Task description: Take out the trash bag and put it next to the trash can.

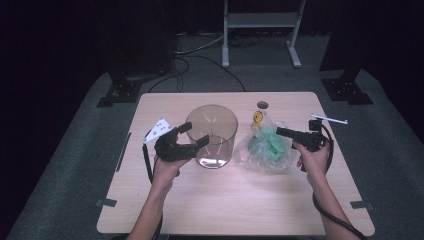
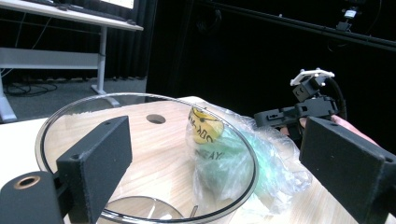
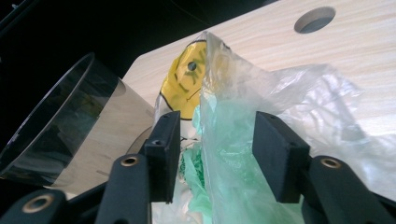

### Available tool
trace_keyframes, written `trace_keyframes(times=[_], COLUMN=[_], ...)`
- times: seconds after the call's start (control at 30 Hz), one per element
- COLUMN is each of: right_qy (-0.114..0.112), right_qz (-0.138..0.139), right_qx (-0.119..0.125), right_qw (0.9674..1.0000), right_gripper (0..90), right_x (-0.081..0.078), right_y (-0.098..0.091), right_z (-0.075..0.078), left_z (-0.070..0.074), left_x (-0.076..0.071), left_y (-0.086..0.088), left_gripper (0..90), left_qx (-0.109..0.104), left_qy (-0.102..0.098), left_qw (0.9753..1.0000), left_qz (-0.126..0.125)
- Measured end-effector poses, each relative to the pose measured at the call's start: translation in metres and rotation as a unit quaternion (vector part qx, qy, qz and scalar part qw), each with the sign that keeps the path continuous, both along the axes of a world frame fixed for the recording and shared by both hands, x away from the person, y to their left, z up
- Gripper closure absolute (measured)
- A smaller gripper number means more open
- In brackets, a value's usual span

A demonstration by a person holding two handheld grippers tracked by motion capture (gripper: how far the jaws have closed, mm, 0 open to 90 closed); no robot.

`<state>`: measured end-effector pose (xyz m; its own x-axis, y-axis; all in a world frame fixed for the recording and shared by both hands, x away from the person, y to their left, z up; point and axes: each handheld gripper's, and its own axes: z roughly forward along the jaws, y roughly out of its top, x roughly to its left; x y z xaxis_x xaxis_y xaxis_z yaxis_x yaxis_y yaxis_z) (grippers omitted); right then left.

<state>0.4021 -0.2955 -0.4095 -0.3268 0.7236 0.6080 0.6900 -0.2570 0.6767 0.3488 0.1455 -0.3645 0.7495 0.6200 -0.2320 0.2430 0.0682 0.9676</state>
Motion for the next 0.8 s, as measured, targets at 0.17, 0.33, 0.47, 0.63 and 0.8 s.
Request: trace_keyframes(times=[0.17,0.33,0.47,0.63,0.8], right_qy=[-0.013,-0.018,-0.025,-0.033,-0.04], right_qz=[-0.003,0.003,-0.001,0.004,0.006], right_qx=[-0.018,-0.024,-0.023,-0.029,-0.036], right_qw=[0.9997,0.9995,0.9994,0.9991,0.9985], right_gripper=[46.4,43.9,43.4,43.1,42.6], right_x=[-0.006,-0.011,-0.016,-0.023,-0.031], right_y=[-0.006,-0.014,-0.023,-0.03,-0.04], right_z=[0.007,0.009,0.013,0.016,0.017], left_z=[-0.001,-0.001,0.0,0.0,0.001], left_x=[0.001,0.001,0.0,0.001,0.001], left_y=[0.001,0.002,0.002,0.003,0.005], left_gripper=[8.1,8.1,8.2,8.1,8.1], left_qx=[-0.002,-0.003,-0.003,-0.002,-0.004], left_qy=[0.003,0.003,0.002,0.002,0.003], left_qw=[1.0,1.0,1.0,1.0,1.0], left_qz=[0.001,0.002,0.002,0.003,0.007])
